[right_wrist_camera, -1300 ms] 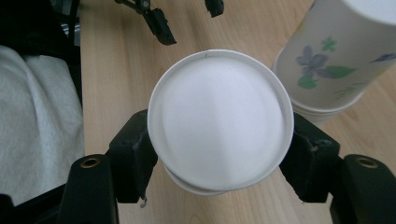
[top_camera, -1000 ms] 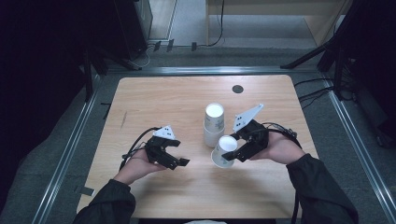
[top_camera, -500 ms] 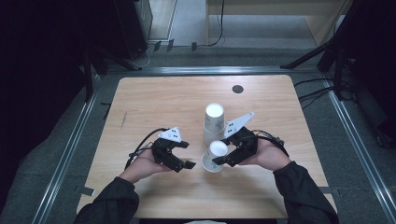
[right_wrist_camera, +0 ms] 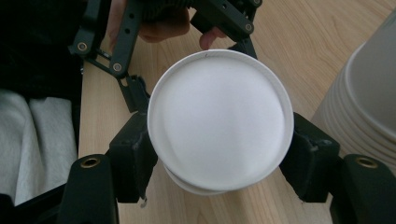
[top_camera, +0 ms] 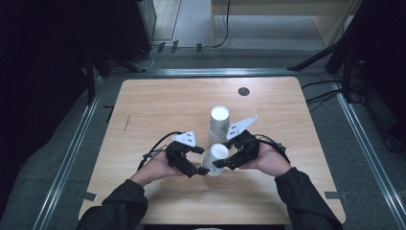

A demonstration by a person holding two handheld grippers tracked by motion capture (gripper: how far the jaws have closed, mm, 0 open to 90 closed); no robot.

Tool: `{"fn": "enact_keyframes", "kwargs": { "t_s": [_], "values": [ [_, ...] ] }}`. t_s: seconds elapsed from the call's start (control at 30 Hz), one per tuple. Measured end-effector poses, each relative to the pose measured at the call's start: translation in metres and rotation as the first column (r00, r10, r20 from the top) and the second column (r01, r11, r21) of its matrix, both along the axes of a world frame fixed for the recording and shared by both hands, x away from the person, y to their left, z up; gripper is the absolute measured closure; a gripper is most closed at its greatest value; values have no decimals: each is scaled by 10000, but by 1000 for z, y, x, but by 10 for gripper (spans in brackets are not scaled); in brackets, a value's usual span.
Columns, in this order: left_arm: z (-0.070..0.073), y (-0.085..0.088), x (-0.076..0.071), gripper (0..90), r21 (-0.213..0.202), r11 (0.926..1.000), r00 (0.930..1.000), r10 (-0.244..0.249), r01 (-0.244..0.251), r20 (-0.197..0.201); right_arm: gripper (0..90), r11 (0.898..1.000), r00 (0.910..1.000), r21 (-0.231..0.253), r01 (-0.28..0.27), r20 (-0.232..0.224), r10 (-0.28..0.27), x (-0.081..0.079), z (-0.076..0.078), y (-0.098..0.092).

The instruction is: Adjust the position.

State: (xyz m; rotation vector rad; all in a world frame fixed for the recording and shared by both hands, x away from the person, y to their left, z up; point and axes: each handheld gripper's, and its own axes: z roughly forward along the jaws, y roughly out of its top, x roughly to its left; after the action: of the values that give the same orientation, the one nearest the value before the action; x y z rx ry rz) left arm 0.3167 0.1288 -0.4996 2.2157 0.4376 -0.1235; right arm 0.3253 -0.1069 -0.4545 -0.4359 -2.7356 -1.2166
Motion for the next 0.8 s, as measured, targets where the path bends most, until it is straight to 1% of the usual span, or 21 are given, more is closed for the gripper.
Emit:
{"fn": "enact_keyframes", "kwargs": {
  "t_s": [0.03, 0.13, 0.2, 0.3, 0.33, 0.4, 0.47, 0.5, 0.53, 0.7, 0.8],
  "values": [
    [0, 0, 0, 137, 0, 10000, 10000, 0, 0, 0, 345, 10000, 10000, 0, 0, 0, 0, 0, 0, 0],
    [0, -1, 2, 137, -241, 9996, 9998, -170, 172, 61, 345, 9998, 10000, 197, -5, -1, 5, 3, 2, 3],
    [1, -2, 1, 137, -311, 9993, 9998, -202, 204, 93, 345, 9998, 10000, 185, 42, 2, -42, 4, 3, 5],
    [2, -3, 0, 137, -275, 9993, 9995, -265, 270, 187, 345, 9996, 10000, 277, -7, -28, 8, 4, 3, 6],
    [2, -3, -1, 138, -264, 9991, 9992, -328, 335, 248, 345, 9991, 9999, 433, 1, -103, 4, 4, 4, 7],
    [2, -3, -1, 149, -271, 9990, 9990, -345, 353, 268, 345, 9987, 10000, 518, -5, -63, 8, 5, 4, 7],
    [3, -3, -3, 159, -330, 9983, 9982, -461, 474, 378, 345, 9981, 9998, 609, 14, -197, -2, 5, 5, 8],
    [4, -2, -3, 181, -319, 9982, 9978, -500, 513, 425, 345, 9979, 9997, 651, -7, -236, 22, 5, 5, 8],
    [4, -2, -3, 199, -302, 9980, 9974, -547, 561, 463, 346, 9977, 9997, 675, -14, -262, 31, 4, 4, 8],
    [5, 0, -4, 225, -298, 9974, 9966, -640, 656, 520, 348, 9972, 9994, 746, -49, -325, 74, 4, 4, 9],
    [6, 1, -5, 255, -215, 9971, 9948, -715, 733, 731, 351, 9970, 9994, 772, -76, -333, 102, 4, 3, 8]
  ]
}}
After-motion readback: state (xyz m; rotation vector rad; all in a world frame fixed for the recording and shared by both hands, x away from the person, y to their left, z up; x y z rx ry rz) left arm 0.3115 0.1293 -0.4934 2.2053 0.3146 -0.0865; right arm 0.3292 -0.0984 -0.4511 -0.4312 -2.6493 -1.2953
